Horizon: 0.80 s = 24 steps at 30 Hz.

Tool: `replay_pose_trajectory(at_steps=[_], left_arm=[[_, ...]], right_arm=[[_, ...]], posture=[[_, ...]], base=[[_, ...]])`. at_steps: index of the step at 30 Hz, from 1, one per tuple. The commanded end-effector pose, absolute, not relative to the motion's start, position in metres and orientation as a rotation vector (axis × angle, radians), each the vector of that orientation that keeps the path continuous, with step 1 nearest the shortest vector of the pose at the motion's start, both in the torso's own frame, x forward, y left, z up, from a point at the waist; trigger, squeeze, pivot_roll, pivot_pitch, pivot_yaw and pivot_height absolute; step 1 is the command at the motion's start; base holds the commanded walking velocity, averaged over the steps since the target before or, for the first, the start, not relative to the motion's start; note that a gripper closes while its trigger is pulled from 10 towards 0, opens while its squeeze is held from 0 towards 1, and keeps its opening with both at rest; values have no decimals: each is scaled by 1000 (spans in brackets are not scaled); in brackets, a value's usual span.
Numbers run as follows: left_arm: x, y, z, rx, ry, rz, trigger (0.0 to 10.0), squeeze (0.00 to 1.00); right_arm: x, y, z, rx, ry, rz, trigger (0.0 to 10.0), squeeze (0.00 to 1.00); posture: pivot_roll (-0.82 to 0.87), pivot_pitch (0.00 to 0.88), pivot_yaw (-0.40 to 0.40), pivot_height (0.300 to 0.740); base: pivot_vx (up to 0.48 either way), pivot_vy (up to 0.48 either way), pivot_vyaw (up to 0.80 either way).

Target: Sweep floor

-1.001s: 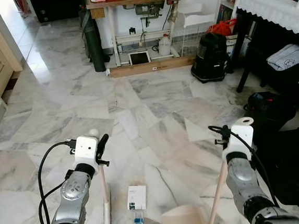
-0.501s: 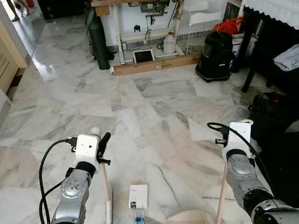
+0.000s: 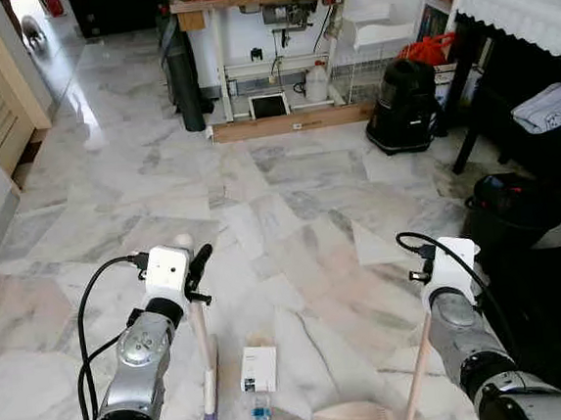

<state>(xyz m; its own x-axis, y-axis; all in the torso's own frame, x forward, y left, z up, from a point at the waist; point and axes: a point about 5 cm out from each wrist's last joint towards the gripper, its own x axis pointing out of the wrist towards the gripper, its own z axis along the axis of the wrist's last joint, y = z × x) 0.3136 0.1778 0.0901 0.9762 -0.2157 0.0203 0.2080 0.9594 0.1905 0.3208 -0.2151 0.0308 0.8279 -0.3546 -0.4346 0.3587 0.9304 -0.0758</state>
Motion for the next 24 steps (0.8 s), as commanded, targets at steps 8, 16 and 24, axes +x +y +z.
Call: replay_pose_trajectory(at_steps=[8,16,24], left_arm=[[319,176,97,191,-64,-221,10000,0],[319,176,96,191,-59,-219,10000,0],[319,173,98,188,-72,-215,10000,0]], right_arm=[[324,-209,30,143,543,-362,10000,0],[323,-208,27,185,587,-356,10000,0],[339,-208,60,82,282,-345,10000,0]], posture=[[30,0,-15,740],[32,0,-19,740],[33,0,-17,740]], base=[[0,0,0],[0,0,0],[0,0,0]])
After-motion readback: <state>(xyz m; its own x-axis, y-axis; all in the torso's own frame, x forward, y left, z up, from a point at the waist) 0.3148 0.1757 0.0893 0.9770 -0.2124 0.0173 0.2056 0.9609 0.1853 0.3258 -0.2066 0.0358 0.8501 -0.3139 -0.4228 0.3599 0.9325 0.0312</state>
